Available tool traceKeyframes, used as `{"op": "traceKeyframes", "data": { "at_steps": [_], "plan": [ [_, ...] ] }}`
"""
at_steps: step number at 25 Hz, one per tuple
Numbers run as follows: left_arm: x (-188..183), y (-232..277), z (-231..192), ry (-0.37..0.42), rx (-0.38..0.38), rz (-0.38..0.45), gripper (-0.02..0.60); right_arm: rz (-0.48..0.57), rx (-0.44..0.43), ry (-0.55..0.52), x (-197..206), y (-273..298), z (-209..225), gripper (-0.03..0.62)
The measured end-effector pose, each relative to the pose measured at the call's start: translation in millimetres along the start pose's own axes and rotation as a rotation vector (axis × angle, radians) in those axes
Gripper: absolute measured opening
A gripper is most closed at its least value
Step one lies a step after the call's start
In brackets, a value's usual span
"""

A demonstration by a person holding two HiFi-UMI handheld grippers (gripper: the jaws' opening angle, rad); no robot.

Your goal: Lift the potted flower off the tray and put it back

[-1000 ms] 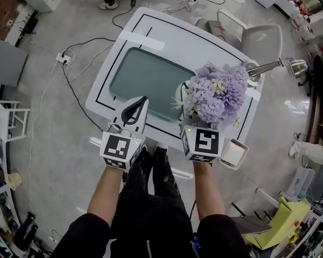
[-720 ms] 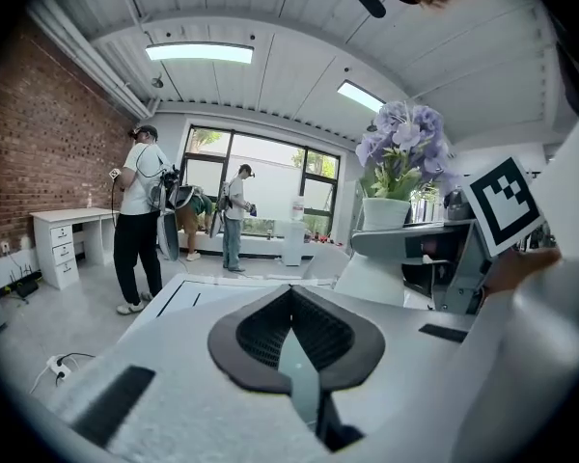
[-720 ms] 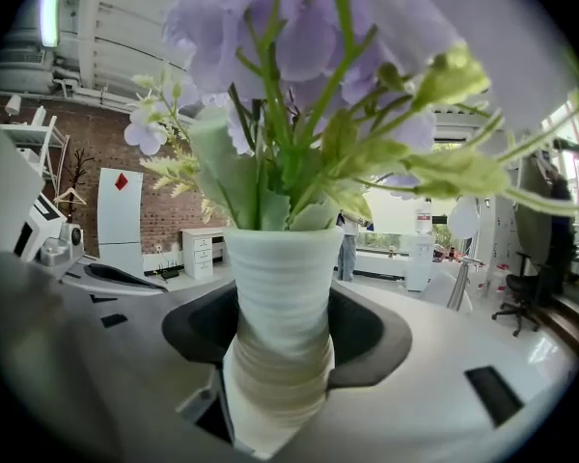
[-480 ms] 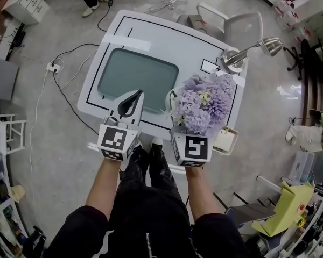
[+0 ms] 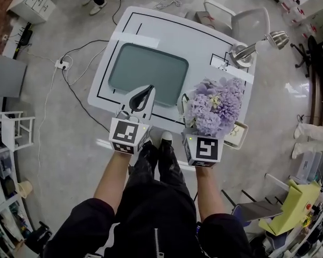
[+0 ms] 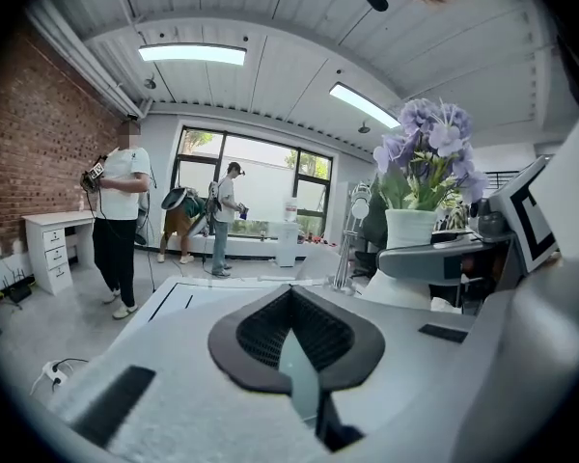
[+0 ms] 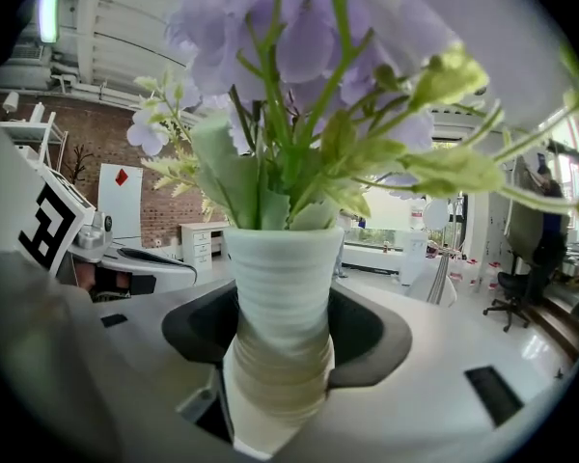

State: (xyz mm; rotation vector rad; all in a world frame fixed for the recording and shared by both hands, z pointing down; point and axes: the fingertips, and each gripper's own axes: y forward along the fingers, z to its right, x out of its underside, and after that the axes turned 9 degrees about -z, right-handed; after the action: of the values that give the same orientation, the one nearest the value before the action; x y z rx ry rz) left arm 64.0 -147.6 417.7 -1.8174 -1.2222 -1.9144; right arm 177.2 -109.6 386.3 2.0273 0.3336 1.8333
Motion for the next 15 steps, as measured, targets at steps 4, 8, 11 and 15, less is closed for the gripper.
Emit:
{"op": "traceKeyframes", "data": {
  "at_steps": [4, 8, 11, 15],
  "plan": [
    [2, -5, 0, 0.006, 0.001, -0.003, 0.005, -0.01, 0.002, -0.001, 6, -1, -5, 0.259],
    [4, -10, -1, -0.002, 0.01, -0.004, 0.005, -0.01, -0.007, -0.007, 7, -2, -11, 0.259],
    [8, -12, -3, -0.01, 0.01, -0.009, 0.005, -0.011, -0.006, -0.007, 8, -2, -13, 0.259],
    [12, -15, -5, -0.012, 0.008, -0.016, 0.005, -0.018, -0.008, -0.01, 10, -1, -17, 0.259]
  ]
}}
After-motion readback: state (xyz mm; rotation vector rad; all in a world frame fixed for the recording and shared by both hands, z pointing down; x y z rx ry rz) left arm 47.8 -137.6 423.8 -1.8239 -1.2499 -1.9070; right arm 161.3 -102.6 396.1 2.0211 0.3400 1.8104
